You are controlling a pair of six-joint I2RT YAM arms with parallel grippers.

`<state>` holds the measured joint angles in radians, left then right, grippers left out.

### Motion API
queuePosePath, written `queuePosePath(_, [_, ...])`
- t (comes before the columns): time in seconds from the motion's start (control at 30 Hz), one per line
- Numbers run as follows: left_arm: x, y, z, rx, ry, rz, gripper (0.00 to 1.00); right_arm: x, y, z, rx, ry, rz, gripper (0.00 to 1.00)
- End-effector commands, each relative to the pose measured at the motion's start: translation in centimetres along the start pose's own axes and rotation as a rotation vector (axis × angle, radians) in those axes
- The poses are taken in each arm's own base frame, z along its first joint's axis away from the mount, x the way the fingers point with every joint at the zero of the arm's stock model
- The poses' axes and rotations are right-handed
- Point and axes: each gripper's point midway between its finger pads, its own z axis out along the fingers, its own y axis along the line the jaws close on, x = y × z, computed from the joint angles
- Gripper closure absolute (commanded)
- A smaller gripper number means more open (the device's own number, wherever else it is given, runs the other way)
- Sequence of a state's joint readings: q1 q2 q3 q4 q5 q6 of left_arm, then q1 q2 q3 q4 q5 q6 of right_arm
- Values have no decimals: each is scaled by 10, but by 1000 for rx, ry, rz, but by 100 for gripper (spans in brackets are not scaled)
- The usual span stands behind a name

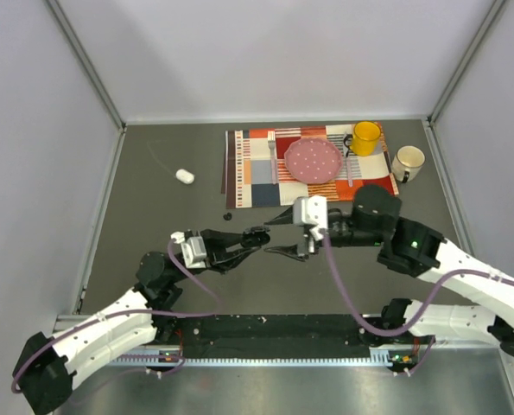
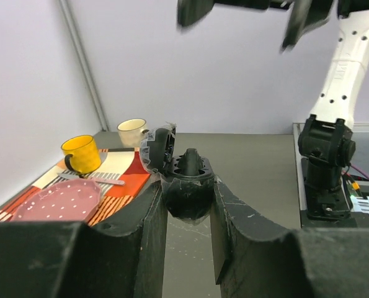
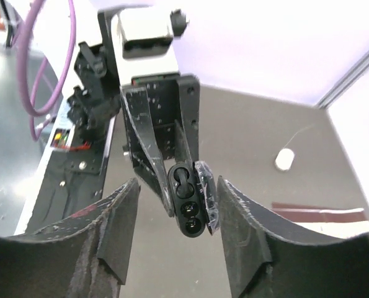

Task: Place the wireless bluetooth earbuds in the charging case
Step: Place the earbud in the charging case.

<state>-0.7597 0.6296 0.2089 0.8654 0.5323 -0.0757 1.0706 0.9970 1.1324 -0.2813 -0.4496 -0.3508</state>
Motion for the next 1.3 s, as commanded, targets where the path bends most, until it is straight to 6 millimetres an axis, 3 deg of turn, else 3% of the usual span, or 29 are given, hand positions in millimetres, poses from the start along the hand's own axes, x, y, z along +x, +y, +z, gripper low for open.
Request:
queuePosePath(0.0, [-11, 14, -2, -84, -40, 35, 100, -57, -11, -30, 123, -234, -62, 41])
queuePosePath(0.03, [-12, 15, -3, -94, -45, 40, 100, -59, -16, -34, 167, -255, -50, 36])
queuePosePath(0.07, [-13, 17, -5, -105, -51, 49, 100, -56, -37, -42, 307, -267, -25, 32])
queuePosePath(0.13, [-16, 19, -9, -134, -59, 58, 100, -53, -61, -60, 480, -281, 40, 21])
queuePosePath(0.17, [-17, 21, -11, -145, -59, 67, 100, -42, -83, -72, 627, -251, 84, 19])
queuePosePath(0.27, [-19, 24, -18, -179, -54, 88, 100, -16, -113, -84, 760, -176, 226, 18])
queuePosePath(0.3, [-24, 24, -21, -190, -67, 93, 100, 6, -127, -87, 811, -140, 342, 18])
queuePosePath(0.5, [-30, 24, -29, -209, -73, 131, 100, 67, -160, -93, 891, -131, 689, 21])
queuePosePath(0.53, [-35, 23, -30, -210, -85, 139, 100, 88, -168, -90, 894, -97, 745, 21])
queuePosePath(0.63, [-39, 22, -32, -209, -90, 150, 100, 119, -172, -70, 834, -45, 865, 26])
queuePosePath(0.73, [-40, 22, -34, -214, -82, 160, 100, 129, -169, -49, 746, -36, 914, 28])
queuePosePath(0.77, [-40, 22, -35, -216, -80, 162, 100, 144, -168, -42, 736, -6, 958, 30])
queuePosePath(0.93, [-39, 23, -36, -221, -65, 169, 100, 159, -172, -25, 701, -7, 1014, 37])
queuePosePath(1.1, [-43, 23, -36, -223, -68, 175, 100, 157, -170, -20, 666, -36, 1017, 39])
queuePosePath(1.17, [-40, 24, -37, -228, -61, 175, 100, 147, -166, -18, 620, -42, 1003, 45])
queuePosePath(1.27, [-36, 28, -38, -249, -45, 172, 100, 114, -153, -19, 529, -124, 928, 54])
